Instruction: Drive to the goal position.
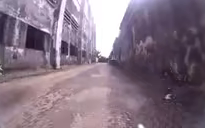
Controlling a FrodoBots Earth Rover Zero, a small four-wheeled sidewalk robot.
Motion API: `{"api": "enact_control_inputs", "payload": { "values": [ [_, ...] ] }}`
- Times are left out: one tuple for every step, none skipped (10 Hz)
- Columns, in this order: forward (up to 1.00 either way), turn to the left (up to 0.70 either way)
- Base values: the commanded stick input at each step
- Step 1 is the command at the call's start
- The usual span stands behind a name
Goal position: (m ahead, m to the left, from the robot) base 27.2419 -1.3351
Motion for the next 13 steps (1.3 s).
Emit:
{"api": "enact_control_inputs", "payload": {
  "values": [
    [0.50, 0.00],
    [0.50, 0.00],
    [0.50, 0.00],
    [0.50, 0.00],
    [0.50, 0.00],
    [0.50, 0.00],
    [0.50, 0.00],
    [0.50, 0.00],
    [0.50, 0.00],
    [0.50, 0.00],
    [0.50, 0.00],
    [0.50, 0.00],
    [0.50, 0.00]
  ]
}}
